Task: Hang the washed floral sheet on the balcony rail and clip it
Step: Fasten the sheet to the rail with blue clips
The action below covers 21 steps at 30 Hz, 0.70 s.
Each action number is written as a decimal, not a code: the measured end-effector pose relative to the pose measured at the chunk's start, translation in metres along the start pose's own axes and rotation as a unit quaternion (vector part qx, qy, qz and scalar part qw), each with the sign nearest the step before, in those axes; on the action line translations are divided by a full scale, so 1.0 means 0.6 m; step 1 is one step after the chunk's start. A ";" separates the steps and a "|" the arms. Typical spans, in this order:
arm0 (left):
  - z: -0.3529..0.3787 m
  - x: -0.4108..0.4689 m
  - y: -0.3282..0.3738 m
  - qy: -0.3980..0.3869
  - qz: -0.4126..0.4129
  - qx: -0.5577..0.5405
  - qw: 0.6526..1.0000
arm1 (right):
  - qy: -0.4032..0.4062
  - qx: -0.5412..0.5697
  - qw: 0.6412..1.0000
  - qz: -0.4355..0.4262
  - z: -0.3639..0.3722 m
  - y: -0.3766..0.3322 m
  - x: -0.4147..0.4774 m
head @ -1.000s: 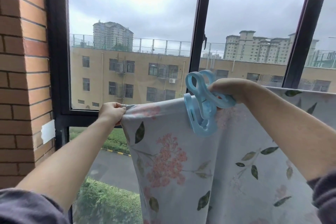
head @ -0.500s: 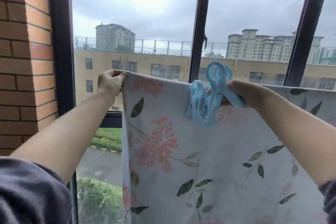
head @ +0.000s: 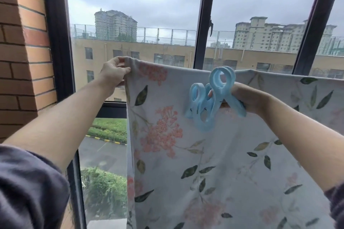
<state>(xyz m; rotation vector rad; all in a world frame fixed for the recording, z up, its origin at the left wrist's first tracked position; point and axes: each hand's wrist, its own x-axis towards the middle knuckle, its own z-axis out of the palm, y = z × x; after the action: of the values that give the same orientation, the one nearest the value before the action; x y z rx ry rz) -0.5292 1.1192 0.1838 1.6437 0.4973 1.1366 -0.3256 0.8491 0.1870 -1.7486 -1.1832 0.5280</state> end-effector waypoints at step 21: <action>0.061 -0.127 -0.166 -0.134 -0.217 0.252 0.934 | -0.054 0.011 0.994 0.092 0.113 0.145 0.000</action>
<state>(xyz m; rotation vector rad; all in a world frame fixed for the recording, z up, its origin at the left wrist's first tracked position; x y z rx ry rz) -0.5130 1.0796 0.0604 1.9553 0.9737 0.4620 -0.3343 0.8708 0.0791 -1.8386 -1.0909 0.7498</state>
